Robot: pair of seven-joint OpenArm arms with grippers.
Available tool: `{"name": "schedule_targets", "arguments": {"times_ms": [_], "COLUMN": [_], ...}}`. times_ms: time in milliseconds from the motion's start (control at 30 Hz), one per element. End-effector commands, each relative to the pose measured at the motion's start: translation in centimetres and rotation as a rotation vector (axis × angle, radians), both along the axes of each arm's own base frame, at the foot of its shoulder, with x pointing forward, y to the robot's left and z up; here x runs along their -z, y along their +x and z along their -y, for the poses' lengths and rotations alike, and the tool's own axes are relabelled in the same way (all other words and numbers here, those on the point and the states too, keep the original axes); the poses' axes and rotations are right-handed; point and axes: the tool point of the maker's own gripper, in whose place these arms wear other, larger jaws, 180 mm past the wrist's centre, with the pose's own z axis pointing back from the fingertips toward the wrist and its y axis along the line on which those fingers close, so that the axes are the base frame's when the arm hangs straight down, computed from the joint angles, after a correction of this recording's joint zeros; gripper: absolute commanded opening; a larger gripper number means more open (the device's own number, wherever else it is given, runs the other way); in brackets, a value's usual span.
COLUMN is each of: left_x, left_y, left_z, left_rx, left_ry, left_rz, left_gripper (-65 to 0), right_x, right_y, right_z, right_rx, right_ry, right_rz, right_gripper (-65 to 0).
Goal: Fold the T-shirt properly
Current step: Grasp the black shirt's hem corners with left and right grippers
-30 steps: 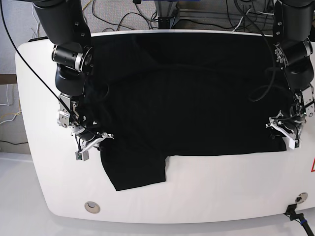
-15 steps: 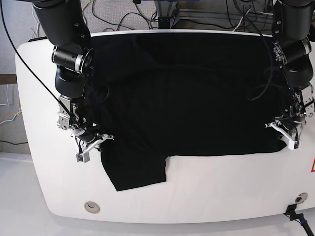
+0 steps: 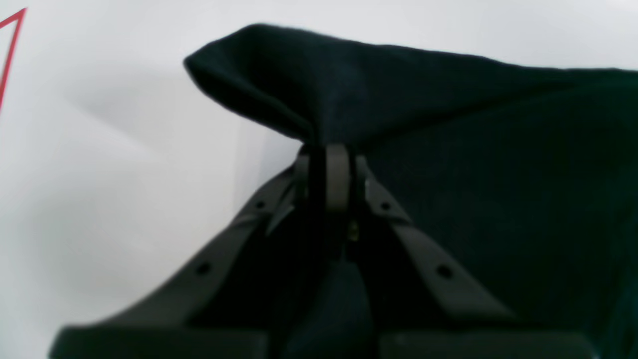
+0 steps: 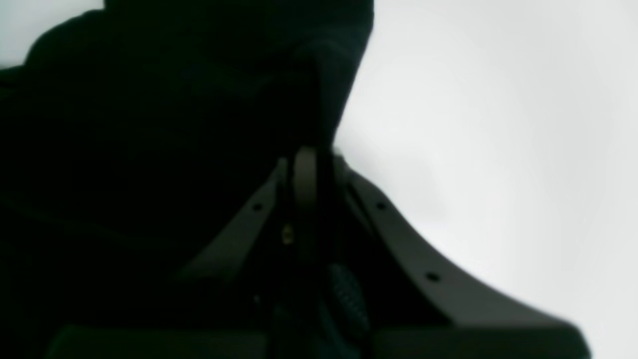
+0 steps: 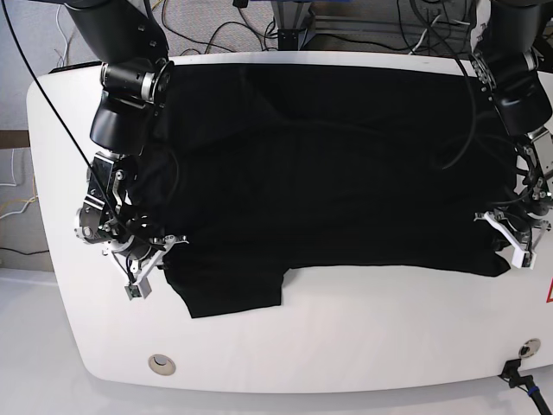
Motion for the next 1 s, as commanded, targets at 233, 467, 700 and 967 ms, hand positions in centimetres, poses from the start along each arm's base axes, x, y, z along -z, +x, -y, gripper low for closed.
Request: {"name": "schedule_targets", "arguments": {"times_ms": [233,467,700,967], "left_x": [-2.2,-0.7,2.1,3.5], "left_y": [-4.6,-7.9,-12.1,-13.8], "left_z": [-2.2,-2.5,-1.8,-1.9], "left_rx": [-0.028,-0.019,0.017,0.021], "left_ry": [0.15,0.194,0.225,0.229], "left_rz": [-0.005,-0.058,-0.151,-0.202], "left_gripper": [-65.0,-65.0,-65.0,-27.5], "right_x": [-3.9,-3.6,-1.4,-0.2], "right_y": [-4.2,-8.9,-12.8,-14.3], "right_z": [1.2,1.7,1.6,1.6], "right_rx": [-0.029,-0.048,-0.062,-0.067], "right_ry": [-0.116,-0.22,-0.246,-0.246], "right_rz": [0.002,-0.076,-0.136,-0.174], "right_gripper": [-65.0,-65.0,-65.0,-30.7]}}
